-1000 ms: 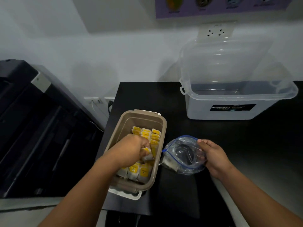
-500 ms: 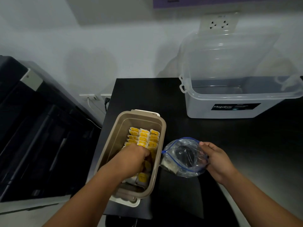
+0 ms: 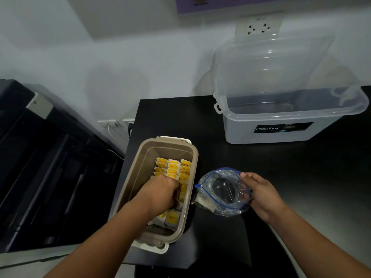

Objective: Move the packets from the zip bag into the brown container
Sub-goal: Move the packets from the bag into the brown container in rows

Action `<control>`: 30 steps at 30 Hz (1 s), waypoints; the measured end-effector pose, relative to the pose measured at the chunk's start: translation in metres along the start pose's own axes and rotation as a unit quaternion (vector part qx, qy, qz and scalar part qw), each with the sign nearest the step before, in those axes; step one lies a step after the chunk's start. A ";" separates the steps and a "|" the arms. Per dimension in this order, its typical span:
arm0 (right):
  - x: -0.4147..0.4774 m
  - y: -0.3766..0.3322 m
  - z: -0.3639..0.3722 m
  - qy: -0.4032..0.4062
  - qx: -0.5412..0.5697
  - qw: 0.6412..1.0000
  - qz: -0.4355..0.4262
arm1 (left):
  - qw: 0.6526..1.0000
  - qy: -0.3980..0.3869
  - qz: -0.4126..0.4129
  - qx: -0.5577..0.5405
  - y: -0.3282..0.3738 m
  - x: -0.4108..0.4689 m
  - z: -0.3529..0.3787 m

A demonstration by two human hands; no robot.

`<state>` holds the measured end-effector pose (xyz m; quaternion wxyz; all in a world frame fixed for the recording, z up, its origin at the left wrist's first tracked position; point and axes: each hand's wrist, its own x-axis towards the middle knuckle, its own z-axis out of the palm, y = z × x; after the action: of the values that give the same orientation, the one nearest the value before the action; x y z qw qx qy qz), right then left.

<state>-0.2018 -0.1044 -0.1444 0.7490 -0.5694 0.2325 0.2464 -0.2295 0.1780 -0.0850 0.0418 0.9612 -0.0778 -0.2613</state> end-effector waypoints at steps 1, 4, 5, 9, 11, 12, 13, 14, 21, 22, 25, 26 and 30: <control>0.000 0.000 -0.001 -0.001 -0.001 1.000 0.001 | 1.000 -0.011 0.000 0.005 0.000 0.000 0.002; 0.000 0.000 -0.002 -0.008 -0.005 1.000 0.004 | 0.999 -0.029 -0.003 0.030 0.002 0.000 0.003; 0.000 0.000 -0.002 -0.011 -0.004 1.000 0.003 | 0.999 -0.029 -0.004 0.034 0.002 0.000 0.003; -0.003 -0.001 -0.001 -0.015 -0.003 1.000 0.001 | 1.000 -0.028 -0.007 -0.001 0.002 0.001 -0.008; -0.003 -0.002 -0.001 -0.014 -0.002 1.000 0.002 | 0.998 -0.026 -0.018 -0.052 -0.002 -0.001 -0.016; -0.004 -0.002 -0.001 -0.013 -0.003 1.000 0.004 | 0.997 -0.023 -0.020 -0.077 -0.005 -0.002 -0.020; -0.004 -0.001 -0.001 -0.009 -0.002 1.000 0.004 | 0.995 -0.017 -0.018 -0.099 -0.007 -0.005 -0.025; -0.004 -0.001 -0.002 -0.004 -0.001 1.000 0.003 | 0.993 -0.010 -0.017 -0.119 -0.008 -0.008 -0.031; -0.014 -0.001 0.001 -0.002 -0.010 1.000 -0.028 | 0.965 0.130 0.008 -0.229 0.026 -0.030 -0.087; -0.015 -0.002 0.001 -0.005 -0.011 0.999 -0.035 | 0.963 0.129 0.024 -0.236 0.039 -0.030 -0.090; -0.020 -0.002 0.002 -0.004 -0.032 0.998 -0.058 | 0.966 0.088 0.072 -0.233 0.079 -0.022 -0.088; -0.022 -0.002 0.002 -0.004 -0.038 0.997 -0.064 | 0.970 0.075 0.084 -0.217 0.091 -0.016 -0.083; -0.029 -0.004 -0.004 -0.017 -0.048 0.996 -0.080 | 0.987 0.004 0.093 -0.132 0.124 0.020 -0.053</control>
<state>-0.2219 -0.1123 -0.1238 0.7422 -0.6168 0.1614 0.2064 -0.2011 0.0547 -0.0340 0.1929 0.9368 -0.1319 -0.2605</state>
